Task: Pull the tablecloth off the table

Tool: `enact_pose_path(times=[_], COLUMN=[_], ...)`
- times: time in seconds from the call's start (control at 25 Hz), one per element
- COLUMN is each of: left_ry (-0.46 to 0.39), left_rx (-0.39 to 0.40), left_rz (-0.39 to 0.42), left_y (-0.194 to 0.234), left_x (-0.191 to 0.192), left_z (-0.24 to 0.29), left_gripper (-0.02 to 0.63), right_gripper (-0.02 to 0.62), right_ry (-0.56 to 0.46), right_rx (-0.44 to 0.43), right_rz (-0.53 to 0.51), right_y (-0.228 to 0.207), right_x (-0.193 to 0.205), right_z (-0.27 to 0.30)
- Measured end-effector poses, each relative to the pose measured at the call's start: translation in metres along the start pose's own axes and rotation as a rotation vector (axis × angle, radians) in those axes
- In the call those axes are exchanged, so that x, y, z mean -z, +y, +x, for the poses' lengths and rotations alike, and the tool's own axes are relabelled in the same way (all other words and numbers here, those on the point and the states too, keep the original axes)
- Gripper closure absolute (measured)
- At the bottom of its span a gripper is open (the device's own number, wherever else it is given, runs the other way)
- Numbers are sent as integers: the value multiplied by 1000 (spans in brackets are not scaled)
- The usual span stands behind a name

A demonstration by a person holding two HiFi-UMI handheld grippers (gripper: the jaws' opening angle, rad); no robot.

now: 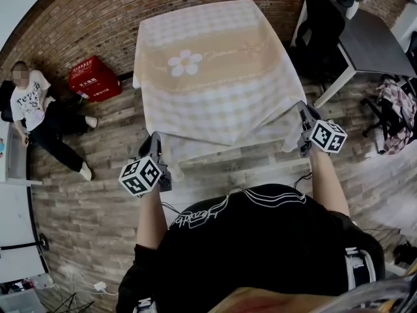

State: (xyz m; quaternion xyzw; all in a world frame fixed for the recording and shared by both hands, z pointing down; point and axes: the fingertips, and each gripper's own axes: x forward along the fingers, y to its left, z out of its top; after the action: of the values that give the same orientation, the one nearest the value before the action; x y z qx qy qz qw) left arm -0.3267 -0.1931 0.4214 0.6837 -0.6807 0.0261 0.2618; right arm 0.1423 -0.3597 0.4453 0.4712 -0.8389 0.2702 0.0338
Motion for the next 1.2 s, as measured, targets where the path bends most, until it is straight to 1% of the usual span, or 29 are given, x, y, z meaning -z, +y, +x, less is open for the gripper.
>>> enact_pose_path(times=[0.2, 0.68, 0.96, 1.2], left_ry=[14, 19, 34, 46], left_rx=[8, 11, 22, 12], left_rz=[-4, -18, -2, -2], left_y=[5, 21, 31, 36], left_x=[-2, 18, 22, 36], left_z=[-4, -46, -61, -79], left_gripper=[600, 600, 600, 600], right_gripper=[597, 597, 597, 597], right_ry=[1, 3, -12, -24], right_rx=[20, 50, 62, 65], right_rz=[-6, 10, 33, 51], right_y=[7, 26, 41, 50], right_x=[-3, 28, 43, 57], right_z=[-4, -44, -59, -74])
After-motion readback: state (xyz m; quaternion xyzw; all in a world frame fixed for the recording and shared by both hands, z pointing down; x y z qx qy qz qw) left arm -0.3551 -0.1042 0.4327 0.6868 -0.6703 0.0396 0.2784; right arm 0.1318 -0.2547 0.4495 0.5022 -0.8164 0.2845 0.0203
